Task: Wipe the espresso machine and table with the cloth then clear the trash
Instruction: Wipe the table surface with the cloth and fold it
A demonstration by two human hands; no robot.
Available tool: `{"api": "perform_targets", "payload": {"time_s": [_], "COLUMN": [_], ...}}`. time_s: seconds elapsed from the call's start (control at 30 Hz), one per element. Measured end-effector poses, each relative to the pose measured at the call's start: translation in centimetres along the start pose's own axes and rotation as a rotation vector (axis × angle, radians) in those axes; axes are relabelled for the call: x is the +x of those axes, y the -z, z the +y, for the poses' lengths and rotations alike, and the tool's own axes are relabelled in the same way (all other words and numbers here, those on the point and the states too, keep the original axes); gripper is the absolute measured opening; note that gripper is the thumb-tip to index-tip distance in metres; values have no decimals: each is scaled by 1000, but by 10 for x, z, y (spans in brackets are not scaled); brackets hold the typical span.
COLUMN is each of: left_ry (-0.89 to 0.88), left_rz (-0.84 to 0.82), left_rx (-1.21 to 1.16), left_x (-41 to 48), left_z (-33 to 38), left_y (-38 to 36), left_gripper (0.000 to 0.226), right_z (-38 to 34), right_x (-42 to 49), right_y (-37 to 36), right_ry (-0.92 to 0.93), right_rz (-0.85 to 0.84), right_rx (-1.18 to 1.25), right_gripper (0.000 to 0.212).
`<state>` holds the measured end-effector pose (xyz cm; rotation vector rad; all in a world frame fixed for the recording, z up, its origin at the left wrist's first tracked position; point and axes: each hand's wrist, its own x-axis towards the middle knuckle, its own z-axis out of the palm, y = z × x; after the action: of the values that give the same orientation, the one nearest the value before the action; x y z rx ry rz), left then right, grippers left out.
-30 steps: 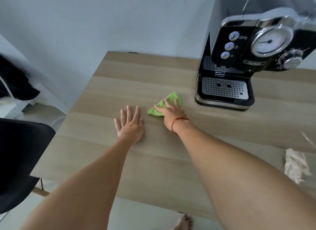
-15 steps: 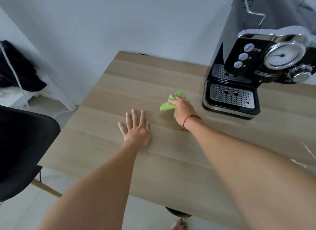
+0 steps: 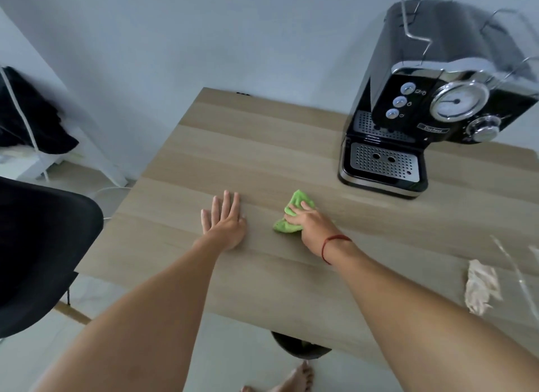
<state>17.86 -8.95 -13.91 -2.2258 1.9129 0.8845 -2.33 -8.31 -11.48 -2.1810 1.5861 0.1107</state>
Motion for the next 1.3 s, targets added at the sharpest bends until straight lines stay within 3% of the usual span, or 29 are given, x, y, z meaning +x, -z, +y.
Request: {"api": "perform_targets", "payload": {"time_s": [0.13,0.33,0.67,0.73,0.8,0.9,1.0,1.1,1.17,1.3], "left_ry": [5,-18,80,43,15,25,34,35,33,32], "left_rz": [3,20,-9,-41,-51,-71,-77,-59,-48,-48], "left_rx": [-7,12,24,33,50,66,87,91,89,94], "left_x": [2,-6,-19,-31,-36,-32,-30,-32,-32,-36], "left_z": [4,17,24,49,67,77,77,78,78,76], "left_y": [0,-3,-21,-30,-37,-37,-38,-40,-40,-41], "left_gripper": [60,59,59,59,58,58,57,58,58,56], "right_z": [21,39,14,21,34,72,99,96,85,67], "right_x": [22,19,-23,-36,-42,-39,-33,-33,-41,-62], "right_y": [31,19,-23,-14,-3,19,23,-2,-19,-29], "right_ry": [-140,-321,-190,-133,-133,-317,-422,-328,-235,-30], "right_rz": [310,100,-35,-1,165,426,286,281,372,313], "right_rx": [160,-55,-89,44,210,305,270,189,248,411], "right_gripper": [68,81,71,68,63,69,72,78,74,64]}}
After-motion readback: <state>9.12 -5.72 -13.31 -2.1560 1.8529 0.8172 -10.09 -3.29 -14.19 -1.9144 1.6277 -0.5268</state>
